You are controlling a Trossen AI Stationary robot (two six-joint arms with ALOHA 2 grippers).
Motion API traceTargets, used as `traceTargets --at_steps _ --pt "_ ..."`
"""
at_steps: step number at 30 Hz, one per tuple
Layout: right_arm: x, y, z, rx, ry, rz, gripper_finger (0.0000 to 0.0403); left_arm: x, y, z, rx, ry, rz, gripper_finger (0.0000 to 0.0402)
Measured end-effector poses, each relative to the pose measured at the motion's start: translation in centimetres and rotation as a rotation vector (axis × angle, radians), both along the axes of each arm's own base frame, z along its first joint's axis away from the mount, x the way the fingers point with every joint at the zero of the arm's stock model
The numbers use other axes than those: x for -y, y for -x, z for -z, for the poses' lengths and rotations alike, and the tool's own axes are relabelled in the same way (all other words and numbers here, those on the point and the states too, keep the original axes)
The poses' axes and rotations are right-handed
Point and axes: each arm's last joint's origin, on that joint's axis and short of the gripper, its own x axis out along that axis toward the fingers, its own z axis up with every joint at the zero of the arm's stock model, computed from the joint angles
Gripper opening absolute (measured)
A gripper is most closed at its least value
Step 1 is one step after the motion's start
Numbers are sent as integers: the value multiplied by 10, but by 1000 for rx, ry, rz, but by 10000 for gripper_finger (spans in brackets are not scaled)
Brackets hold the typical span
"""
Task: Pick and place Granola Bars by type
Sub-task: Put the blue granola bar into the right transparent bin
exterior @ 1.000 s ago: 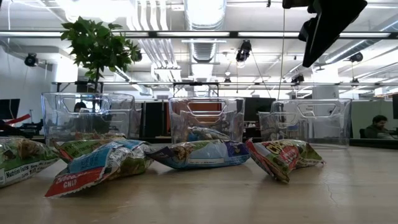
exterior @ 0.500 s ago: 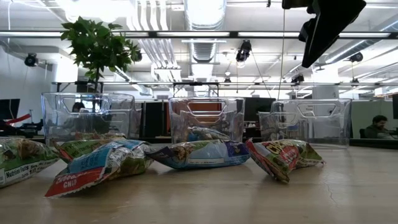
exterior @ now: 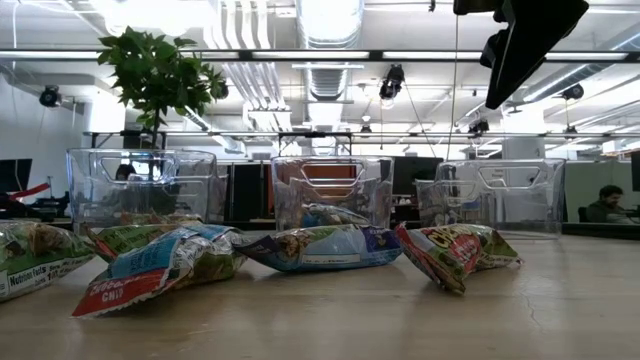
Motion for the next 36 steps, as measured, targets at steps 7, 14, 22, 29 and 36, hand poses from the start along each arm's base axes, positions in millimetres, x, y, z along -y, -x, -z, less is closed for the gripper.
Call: traceTargets --at_steps 7,14,22,29,36 --pt "2 -1 0 13 28 18 210 -4 8 12 5 -46 -12 168" --pt "1 -2 -1 27 5 56 210 -4 8 27 45 29 -2 168" --pt "1 -2 -1 30 -2 69 210 -8 8 31 49 21 -20 163" --pt "1 -2 -1 46 -43 152 210 -14 2 32 61 -6 -48 97" --pt "-2 -13 -12 198 -105 177 210 -25 2 17 150 -29 -168 58"
